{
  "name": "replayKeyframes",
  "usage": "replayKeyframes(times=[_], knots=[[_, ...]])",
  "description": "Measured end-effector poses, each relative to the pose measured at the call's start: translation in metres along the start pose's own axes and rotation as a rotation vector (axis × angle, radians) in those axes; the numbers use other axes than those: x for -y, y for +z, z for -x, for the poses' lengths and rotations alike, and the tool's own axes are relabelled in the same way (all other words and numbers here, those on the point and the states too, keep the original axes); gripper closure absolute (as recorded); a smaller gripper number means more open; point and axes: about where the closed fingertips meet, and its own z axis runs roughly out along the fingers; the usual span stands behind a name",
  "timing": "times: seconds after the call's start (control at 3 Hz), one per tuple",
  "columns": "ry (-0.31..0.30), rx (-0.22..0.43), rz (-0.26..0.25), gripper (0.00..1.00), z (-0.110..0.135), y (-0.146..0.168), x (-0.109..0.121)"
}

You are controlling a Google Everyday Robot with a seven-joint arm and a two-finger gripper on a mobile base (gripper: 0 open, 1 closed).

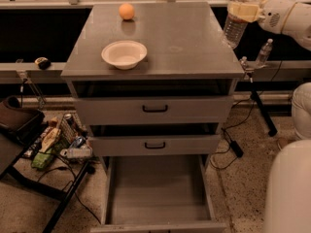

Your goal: Pick water bottle from bottom drawer and place on counter

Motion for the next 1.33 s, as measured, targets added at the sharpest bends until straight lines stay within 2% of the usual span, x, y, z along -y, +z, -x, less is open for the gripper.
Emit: replayKeyframes(times=[0.33,0.67,1.0,1.33], knots=[[0.038,-0.025,0.026,1.00,-0.035,0.032,0.005],[0.057,-0.035,0.046,1.00,-0.050,0.047,0.005],[0.057,-0.035,0.046,1.00,-0.045,0.047,0.004],[0.062,-0.040,0.062,1.00,-0.052,0.055,0.001]])
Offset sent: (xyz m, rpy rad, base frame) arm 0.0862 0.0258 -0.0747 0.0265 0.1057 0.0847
